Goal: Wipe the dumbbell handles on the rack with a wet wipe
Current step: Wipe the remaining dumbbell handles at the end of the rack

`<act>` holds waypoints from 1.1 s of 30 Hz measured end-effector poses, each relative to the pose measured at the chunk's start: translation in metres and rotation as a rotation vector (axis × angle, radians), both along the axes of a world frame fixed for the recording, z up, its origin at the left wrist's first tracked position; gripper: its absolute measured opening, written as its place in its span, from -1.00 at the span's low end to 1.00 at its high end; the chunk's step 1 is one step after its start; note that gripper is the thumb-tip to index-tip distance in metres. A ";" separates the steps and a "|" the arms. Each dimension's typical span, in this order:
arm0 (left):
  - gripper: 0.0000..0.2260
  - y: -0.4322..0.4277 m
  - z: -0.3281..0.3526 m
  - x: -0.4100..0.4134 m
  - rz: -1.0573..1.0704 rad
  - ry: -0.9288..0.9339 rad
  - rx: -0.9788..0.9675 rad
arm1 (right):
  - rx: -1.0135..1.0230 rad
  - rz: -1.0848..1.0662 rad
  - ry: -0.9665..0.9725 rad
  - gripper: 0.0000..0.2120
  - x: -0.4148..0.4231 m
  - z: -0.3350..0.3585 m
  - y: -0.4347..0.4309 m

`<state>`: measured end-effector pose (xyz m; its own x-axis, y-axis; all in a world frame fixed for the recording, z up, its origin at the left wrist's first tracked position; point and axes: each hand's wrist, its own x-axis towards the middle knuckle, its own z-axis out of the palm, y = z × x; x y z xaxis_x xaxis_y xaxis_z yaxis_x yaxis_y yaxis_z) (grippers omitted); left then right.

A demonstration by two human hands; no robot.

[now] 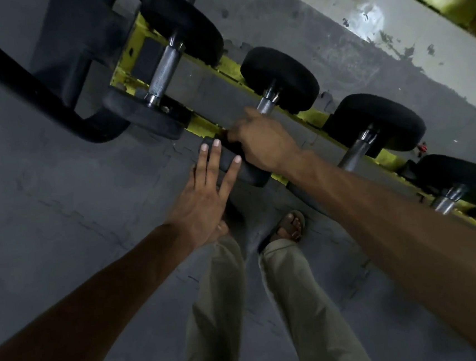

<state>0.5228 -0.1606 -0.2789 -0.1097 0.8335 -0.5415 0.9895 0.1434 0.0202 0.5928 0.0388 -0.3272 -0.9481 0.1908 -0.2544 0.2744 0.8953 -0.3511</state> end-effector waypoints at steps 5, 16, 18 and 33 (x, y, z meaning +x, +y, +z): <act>0.24 0.002 0.000 0.002 0.008 0.022 -0.039 | -0.407 -0.496 0.222 -0.76 0.033 -0.026 -0.012; 0.24 0.002 -0.003 0.000 -0.050 0.059 -0.036 | -1.578 -1.490 0.251 -0.73 0.009 -0.044 -0.003; 0.23 0.002 -0.003 0.000 -0.045 0.046 -0.037 | -1.772 -1.623 0.386 -0.73 0.000 -0.047 0.016; 0.25 0.001 0.000 -0.006 -0.049 -0.027 -0.053 | -0.092 -0.980 0.611 -0.76 0.002 -0.034 -0.017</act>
<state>0.5166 -0.1593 -0.2789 -0.0543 0.8075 -0.5874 0.9945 0.0964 0.0407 0.5951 0.0215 -0.3608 -0.3731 0.9165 0.1441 0.5985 0.3564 -0.7175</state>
